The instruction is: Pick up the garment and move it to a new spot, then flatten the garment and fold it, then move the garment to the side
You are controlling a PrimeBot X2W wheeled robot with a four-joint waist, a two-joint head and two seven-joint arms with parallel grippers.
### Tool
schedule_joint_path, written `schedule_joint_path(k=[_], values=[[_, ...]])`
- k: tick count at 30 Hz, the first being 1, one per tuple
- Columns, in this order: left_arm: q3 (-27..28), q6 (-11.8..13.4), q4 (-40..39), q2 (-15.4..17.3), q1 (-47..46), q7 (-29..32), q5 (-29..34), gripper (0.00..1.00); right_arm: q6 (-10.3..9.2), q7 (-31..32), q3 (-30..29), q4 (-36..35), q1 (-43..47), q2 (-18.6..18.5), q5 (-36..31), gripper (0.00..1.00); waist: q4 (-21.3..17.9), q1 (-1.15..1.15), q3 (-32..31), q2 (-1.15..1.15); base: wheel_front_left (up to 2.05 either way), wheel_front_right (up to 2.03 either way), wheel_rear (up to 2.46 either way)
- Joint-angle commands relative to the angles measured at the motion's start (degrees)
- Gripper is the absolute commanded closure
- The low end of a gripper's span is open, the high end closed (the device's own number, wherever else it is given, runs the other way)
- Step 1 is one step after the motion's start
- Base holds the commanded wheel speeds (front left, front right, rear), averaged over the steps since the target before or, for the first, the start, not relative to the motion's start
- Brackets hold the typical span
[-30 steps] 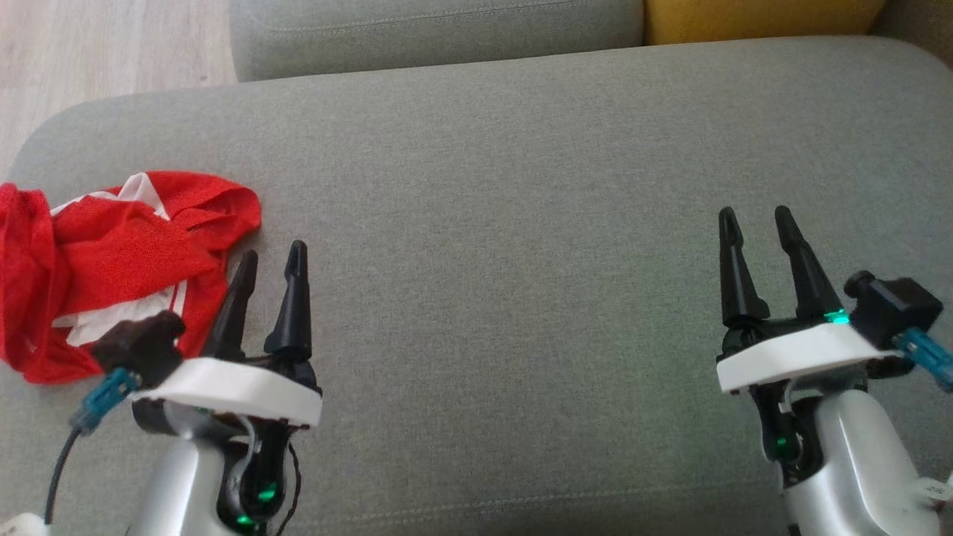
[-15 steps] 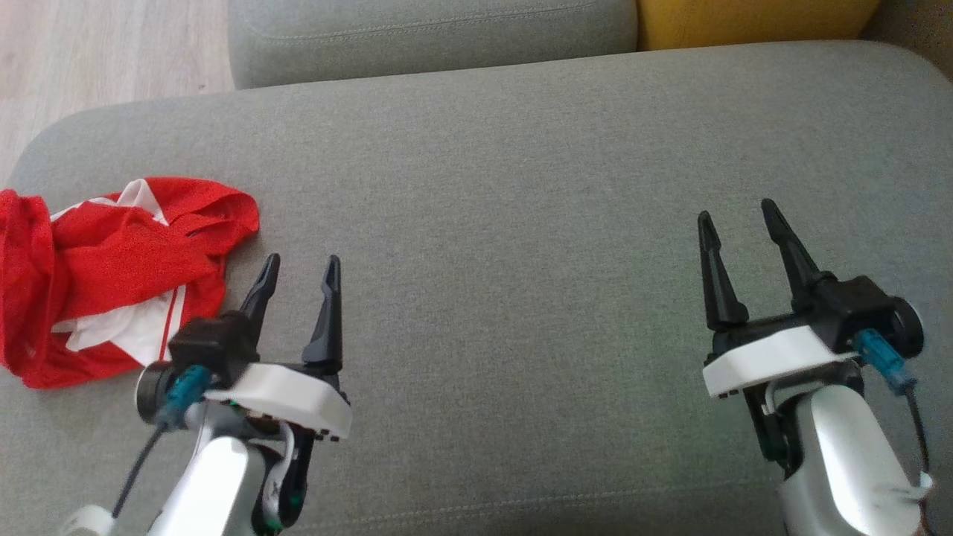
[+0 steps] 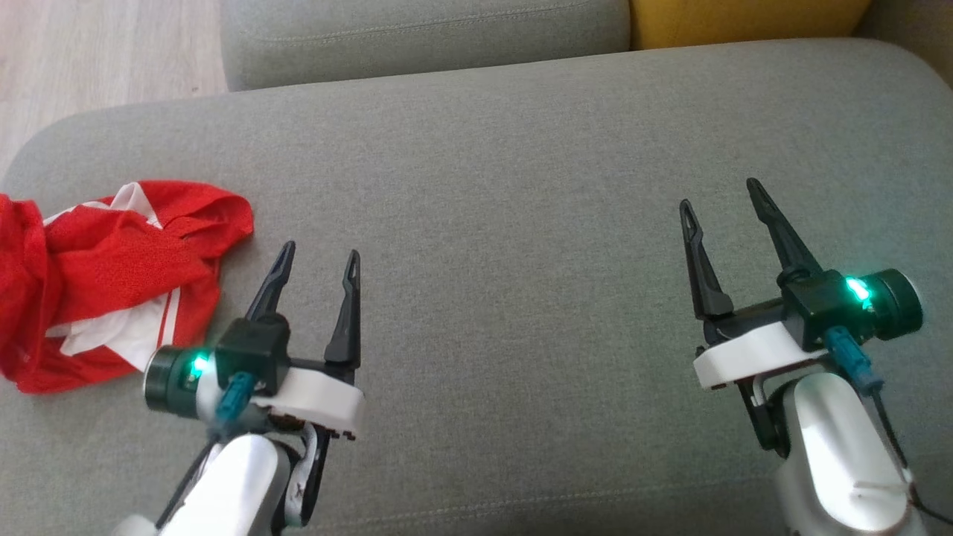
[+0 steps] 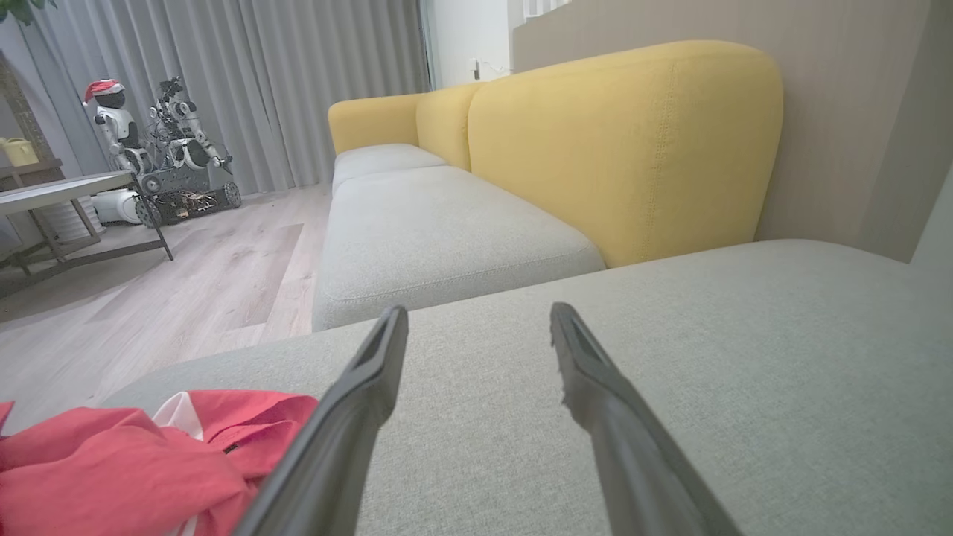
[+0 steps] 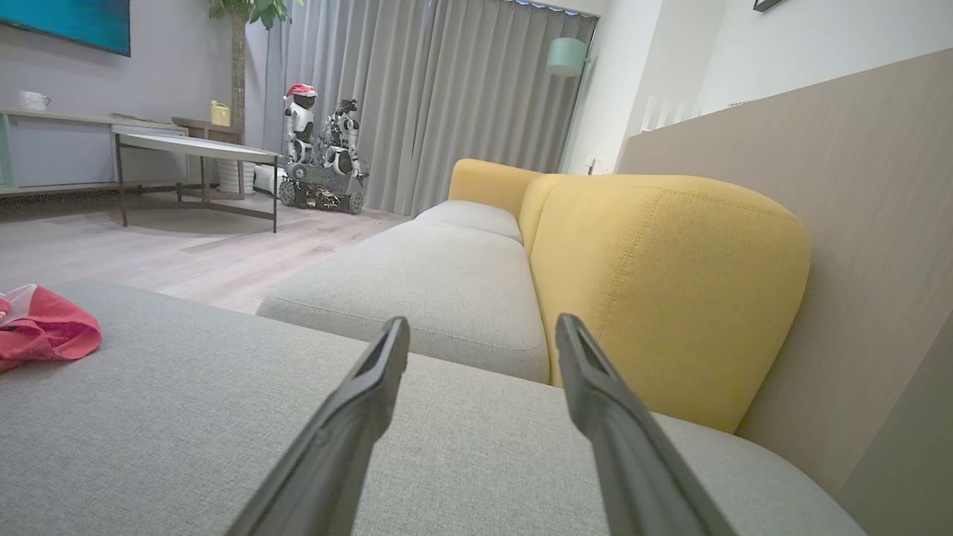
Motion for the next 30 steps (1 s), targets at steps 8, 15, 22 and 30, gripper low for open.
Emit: schedule_joint_path(k=[8,15,22,30], values=[[8.90,-3.62,-2.50,-3.50,-0.33,-2.18,-4.44,0.00,0.41,-1.36,0.70,0.02,-2.87,0.23,7.57,0.00,0.14,0.00,0.26,0.00,0.00,0.00,0.00],[12.17,-7.56,1.22,-6.07,0.40,-3.36,1.73,0.00,0.43,-1.94,1.14,1.13,-3.38,0.21,5.82,0.00,0.33,0.00,0.56,0.00,0.00,0.00,0.00],[14.59,-9.65,1.80,-7.89,0.13,-3.67,4.98,0.00,0.44,-2.38,1.53,1.38,-4.03,0.20,5.91,0.00,0.42,0.00,1.17,0.00,0.00,0.00,0.00],[16.96,-11.69,2.31,-9.49,0.30,-3.67,6.76,0.00,0.44,-1.64,1.80,2.65,-3.84,0.20,11.47,0.00,0.80,0.00,1.23,0.00,0.00,0.00,0.00]])
